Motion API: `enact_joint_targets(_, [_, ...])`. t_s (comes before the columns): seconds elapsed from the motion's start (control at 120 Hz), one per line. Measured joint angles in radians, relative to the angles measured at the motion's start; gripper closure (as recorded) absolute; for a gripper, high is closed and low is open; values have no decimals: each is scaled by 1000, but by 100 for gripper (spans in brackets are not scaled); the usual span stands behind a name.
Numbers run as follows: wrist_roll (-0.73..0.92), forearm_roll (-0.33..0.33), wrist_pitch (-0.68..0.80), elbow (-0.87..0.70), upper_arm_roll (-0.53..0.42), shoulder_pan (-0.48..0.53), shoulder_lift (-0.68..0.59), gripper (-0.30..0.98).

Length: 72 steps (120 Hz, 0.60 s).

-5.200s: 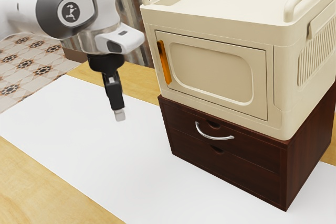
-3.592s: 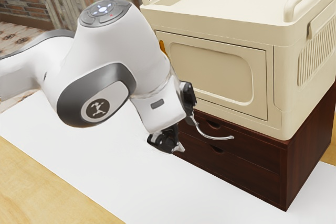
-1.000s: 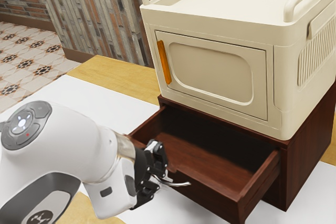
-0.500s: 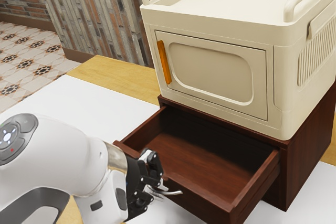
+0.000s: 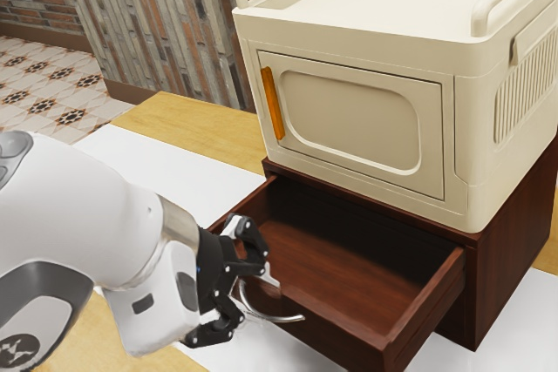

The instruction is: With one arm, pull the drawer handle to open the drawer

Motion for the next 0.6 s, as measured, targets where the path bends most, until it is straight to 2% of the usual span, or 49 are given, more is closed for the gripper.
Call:
enact_joint_targets(0.092, [-1, -22, -101, 109, 29, 7, 64, 42])
enact_joint_targets(0.225, [-4, -29, -313, 384, 66, 35, 279, 34])
enact_joint_targets(0.342, [-6, -33, -488, 572, 98, 55, 440, 20])
enact_joint_targets(0.458, [-22, -31, -590, 611, 108, 56, 465, 11])
enact_joint_targets(0.6, [-61, -18, -661, 619, 112, 52, 410, 6])
